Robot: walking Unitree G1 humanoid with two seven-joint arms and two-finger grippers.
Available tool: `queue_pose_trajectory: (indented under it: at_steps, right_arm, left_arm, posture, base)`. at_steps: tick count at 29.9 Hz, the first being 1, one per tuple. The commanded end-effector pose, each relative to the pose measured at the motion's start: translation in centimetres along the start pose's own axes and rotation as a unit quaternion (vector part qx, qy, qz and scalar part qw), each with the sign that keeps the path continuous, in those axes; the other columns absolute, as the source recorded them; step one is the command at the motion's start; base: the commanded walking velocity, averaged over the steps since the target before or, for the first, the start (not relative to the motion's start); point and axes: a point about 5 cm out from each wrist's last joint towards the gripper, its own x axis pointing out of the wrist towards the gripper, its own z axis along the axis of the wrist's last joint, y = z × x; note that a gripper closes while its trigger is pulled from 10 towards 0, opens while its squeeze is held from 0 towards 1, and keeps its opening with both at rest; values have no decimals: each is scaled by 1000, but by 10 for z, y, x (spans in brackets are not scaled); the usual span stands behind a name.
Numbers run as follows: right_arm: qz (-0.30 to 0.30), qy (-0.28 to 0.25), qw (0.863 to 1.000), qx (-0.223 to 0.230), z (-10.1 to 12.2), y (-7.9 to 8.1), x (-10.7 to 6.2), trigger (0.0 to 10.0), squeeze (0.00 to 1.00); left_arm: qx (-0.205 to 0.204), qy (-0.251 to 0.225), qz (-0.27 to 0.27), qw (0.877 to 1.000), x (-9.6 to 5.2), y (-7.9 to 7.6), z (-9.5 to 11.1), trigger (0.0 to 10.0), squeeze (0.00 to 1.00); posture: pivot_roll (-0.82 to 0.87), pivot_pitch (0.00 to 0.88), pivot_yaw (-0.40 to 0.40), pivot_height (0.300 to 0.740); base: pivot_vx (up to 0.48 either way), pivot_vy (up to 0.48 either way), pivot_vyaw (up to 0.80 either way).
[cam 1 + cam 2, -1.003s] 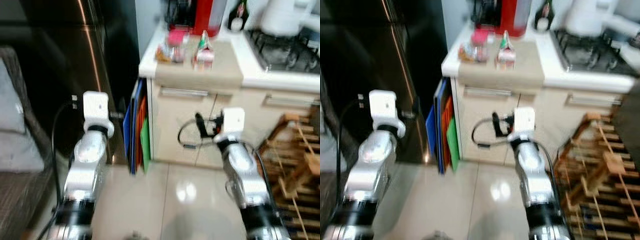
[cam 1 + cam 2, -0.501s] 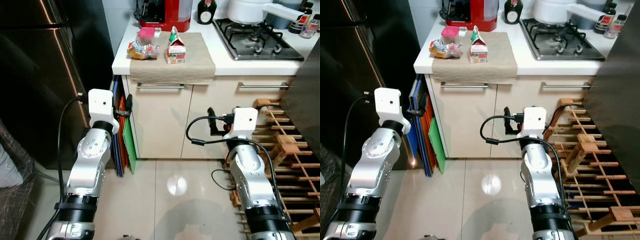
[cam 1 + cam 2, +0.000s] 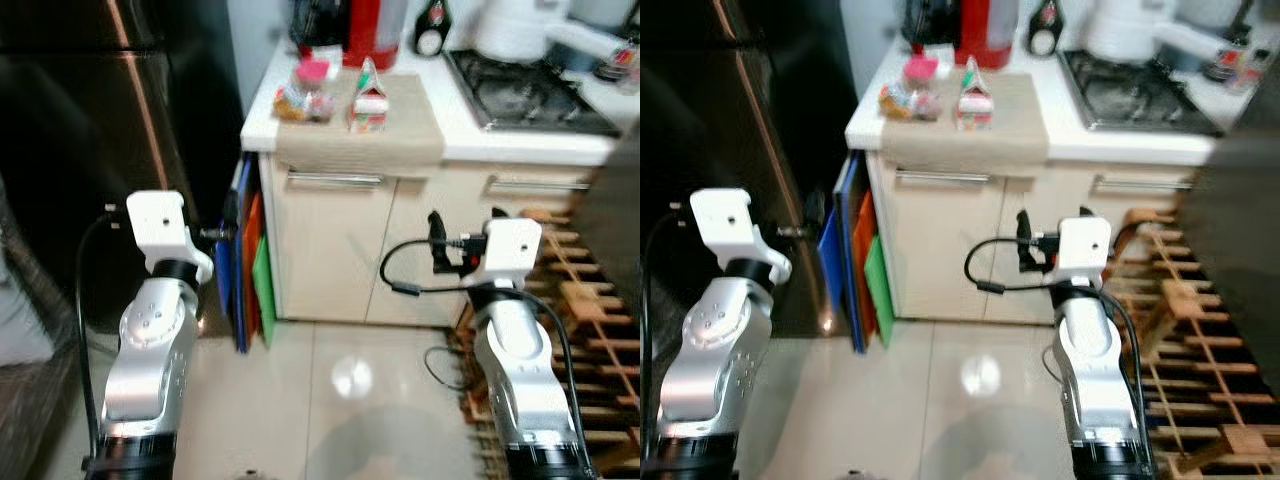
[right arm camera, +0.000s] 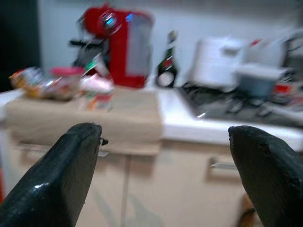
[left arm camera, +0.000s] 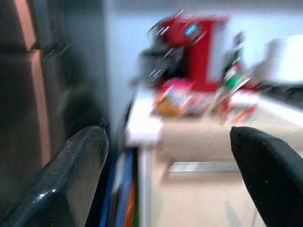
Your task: Restocking fridge
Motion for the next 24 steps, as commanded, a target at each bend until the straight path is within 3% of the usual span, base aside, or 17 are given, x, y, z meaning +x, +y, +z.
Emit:
queue_pose_trajectory:
  at_steps: [1,24]
  right_arm:
    - [-5,3,1000,-1,2,-2,2,10000,341]
    - [8,1,1000,-4,3,1,13,10000,333]
  left_arm:
    - [3,1,-7,1000,3,-1,0,10000,0]
    - [-31,0,9,999,6,-4,-2,10000,0]
  posture:
    - [-43,0,40,740]
    - [-45,0,40,740]
  base:
    - [480,0,0]
    - [480,0,0]
